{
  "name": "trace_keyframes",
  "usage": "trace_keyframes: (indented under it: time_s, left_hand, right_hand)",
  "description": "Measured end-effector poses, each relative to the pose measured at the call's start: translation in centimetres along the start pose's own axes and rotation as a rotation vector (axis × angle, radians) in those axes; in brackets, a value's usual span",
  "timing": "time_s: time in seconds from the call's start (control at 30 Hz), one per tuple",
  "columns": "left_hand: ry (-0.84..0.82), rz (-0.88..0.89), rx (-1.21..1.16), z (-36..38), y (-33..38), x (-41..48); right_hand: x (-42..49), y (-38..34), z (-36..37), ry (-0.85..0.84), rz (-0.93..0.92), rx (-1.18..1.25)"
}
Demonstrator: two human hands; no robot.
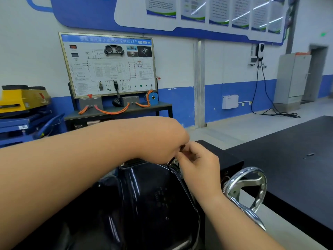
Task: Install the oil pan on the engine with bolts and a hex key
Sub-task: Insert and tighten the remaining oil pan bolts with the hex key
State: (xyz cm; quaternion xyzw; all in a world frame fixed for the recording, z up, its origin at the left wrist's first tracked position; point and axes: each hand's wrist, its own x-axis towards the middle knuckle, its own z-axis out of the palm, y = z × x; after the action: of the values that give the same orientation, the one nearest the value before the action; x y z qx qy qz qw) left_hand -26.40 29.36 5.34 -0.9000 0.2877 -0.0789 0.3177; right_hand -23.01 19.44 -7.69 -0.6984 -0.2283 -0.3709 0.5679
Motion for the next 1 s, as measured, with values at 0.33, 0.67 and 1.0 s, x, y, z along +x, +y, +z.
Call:
trace_keyframes:
  time_s: [0.33, 0.67, 1.0]
  left_hand:
    - [0.394, -0.101, -0.585, -4.8, 2.8, 0.2]
    - [0.373, 0.18, -0.956, -10.0, 19.4, 11.9]
    - [0.244, 0.253, -0.822, -8.9, 36.2, 21.4]
  right_hand:
    - [2.1, -3.4, -7.6, 0.044, -0.077, -0.034]
    - [-3.1, -0.7, -29.5, 0.069, 0.232, -0.42]
    - [-6.6, 7.0, -49.2, 0.178, 0.783, -1.09]
